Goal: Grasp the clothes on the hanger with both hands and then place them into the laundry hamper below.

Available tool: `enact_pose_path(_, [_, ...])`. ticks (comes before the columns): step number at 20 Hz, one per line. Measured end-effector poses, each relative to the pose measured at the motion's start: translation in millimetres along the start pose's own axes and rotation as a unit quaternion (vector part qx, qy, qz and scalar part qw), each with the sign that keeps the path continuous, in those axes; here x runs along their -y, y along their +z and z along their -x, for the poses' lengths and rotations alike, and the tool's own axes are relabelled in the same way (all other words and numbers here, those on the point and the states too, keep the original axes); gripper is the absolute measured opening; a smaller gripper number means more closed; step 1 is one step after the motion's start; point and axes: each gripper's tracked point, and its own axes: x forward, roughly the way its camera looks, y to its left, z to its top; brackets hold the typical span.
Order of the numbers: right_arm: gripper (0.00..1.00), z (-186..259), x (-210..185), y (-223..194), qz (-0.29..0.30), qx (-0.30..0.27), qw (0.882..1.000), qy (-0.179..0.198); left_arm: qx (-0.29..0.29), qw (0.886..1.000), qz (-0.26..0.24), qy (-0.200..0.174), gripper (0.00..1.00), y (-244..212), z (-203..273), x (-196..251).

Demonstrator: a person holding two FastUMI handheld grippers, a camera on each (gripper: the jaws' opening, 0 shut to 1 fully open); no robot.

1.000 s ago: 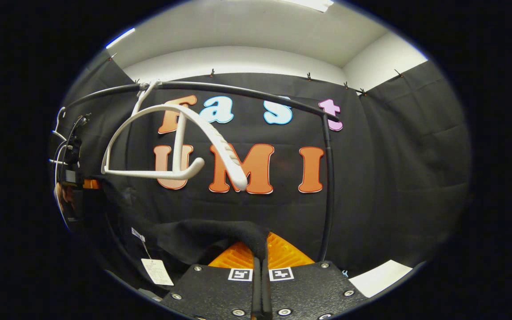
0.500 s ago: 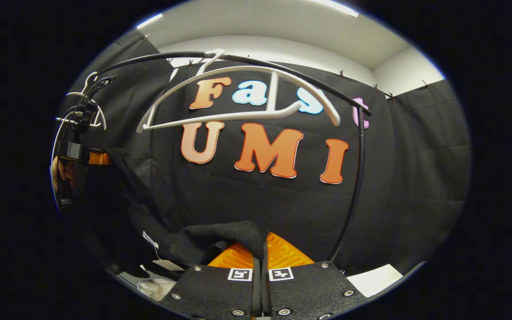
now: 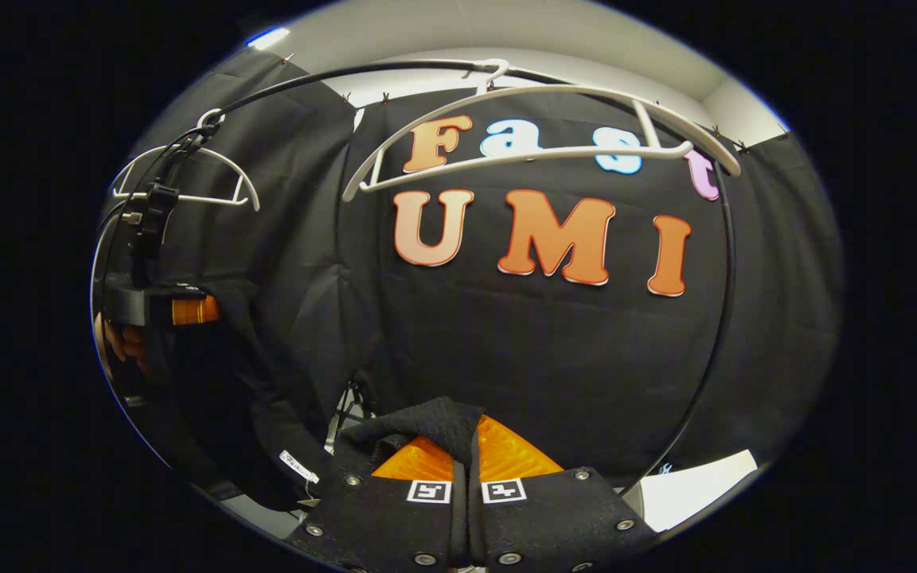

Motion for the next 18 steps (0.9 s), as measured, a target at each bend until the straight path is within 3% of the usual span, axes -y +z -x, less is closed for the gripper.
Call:
enact_pose_path(4, [0.0,-5.0,-30.8,-50.3,-0.01,-0.051,0.998,0.025,-0.055,0.998,-0.001,0.009,0.11,-66.1,11.6,-14.2])
enact_pose_path(8, [0.02,-15.6,-43.9,-120.7,-0.018,-0.129,0.991,0.026,-0.124,0.992,-0.02,0.007,0.11,-148.0,16.7,-14.3])
enact_pose_path(12, [0.01,-14.0,-48.2,-185.0,-0.024,-0.197,0.98,0.019,-0.197,0.98,-0.039,0.003,0.11,-215.5,24.6,-18.0])
enact_pose_path(18, [0.04,-14.5,-61.5,-243.1,-0.012,-0.266,0.964,0.021,-0.29,0.957,-0.01,0.017,0.11,-283.7,36.1,-31.0])
